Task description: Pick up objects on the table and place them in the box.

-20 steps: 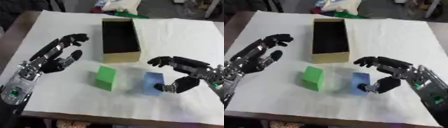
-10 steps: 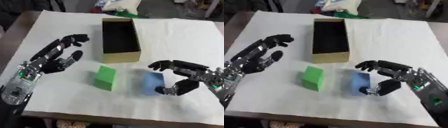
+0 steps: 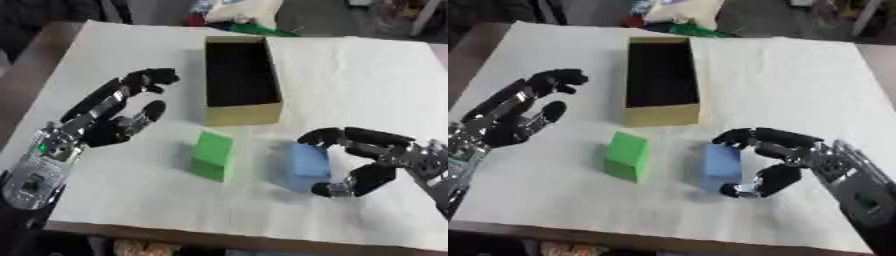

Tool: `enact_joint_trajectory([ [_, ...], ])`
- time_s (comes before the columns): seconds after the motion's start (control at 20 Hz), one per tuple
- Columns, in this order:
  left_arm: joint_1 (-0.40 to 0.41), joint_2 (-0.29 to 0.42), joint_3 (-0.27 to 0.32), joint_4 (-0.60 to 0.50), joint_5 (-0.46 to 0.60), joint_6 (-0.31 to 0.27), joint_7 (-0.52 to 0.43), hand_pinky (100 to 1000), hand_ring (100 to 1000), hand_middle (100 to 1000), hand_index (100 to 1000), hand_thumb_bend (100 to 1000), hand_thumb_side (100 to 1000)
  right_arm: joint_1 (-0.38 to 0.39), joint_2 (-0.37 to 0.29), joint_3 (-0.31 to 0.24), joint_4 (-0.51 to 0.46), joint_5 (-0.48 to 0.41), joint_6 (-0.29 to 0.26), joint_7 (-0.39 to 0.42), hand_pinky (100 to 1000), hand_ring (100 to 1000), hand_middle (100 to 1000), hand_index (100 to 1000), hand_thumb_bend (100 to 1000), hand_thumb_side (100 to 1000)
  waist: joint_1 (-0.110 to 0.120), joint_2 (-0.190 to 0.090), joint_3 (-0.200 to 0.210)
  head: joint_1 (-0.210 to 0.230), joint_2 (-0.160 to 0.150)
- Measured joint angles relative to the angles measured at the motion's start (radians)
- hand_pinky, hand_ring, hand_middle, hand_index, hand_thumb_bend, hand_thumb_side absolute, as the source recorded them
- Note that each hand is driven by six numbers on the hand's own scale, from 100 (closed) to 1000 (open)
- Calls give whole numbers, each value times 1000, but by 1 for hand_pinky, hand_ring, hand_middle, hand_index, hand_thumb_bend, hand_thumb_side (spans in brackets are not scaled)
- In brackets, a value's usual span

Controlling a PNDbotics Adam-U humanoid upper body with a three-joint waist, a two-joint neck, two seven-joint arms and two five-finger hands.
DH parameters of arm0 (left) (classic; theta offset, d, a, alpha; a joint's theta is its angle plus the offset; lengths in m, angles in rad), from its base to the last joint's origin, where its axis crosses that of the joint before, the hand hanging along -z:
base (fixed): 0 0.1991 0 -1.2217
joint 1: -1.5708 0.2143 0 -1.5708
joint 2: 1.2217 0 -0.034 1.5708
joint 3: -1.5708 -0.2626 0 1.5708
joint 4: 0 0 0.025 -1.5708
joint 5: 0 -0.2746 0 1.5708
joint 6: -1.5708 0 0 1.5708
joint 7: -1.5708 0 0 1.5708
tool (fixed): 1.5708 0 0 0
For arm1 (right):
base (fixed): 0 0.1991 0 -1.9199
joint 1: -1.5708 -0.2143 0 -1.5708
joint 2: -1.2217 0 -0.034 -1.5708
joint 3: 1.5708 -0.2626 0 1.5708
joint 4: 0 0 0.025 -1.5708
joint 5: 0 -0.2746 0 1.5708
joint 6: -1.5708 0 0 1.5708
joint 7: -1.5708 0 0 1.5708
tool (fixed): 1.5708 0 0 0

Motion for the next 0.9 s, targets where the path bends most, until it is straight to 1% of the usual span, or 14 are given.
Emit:
enact_joint_trajectory([
  [0.3,0,0,0,0,0,-1,-2,863,916,856,979,215,895,1,13,-8,24,11,0,-9,847,897,917,988,461,638,1,0,1,0,0],
  [0.55,0,0,0,0,0,0,-4,863,916,857,979,212,898,1,21,-17,36,12,-1,-29,835,876,883,965,435,625,2,0,1,0,0],
  [0.6,0,0,0,0,0,0,-4,863,917,857,979,212,899,1,22,-18,38,13,-1,-34,829,865,868,944,398,609,2,0,1,0,0],
  [0.65,0,0,0,0,0,0,-4,863,917,857,979,212,899,1,22,-19,38,14,-2,-40,828,863,867,942,395,607,3,0,1,0,0],
  [0.7,0,0,0,0,0,0,-4,863,917,857,980,210,905,3,23,-19,38,15,-3,-48,824,856,859,919,363,592,3,0,1,0,0],
  [0.8,0,0,0,0,0,0,-4,863,917,857,980,211,908,5,23,-20,38,16,-5,-67,818,845,848,845,317,568,3,0,1,0,0],
  [0.85,0,0,0,0,0,0,-4,863,917,857,980,210,908,6,23,-22,38,16,-6,-79,817,843,846,835,307,563,3,0,1,0,0],
  [0.9,0,0,0,0,0,0,-5,863,917,857,980,208,911,8,23,-25,38,17,-7,-90,813,836,839,789,268,545,3,0,1,0,0],
])
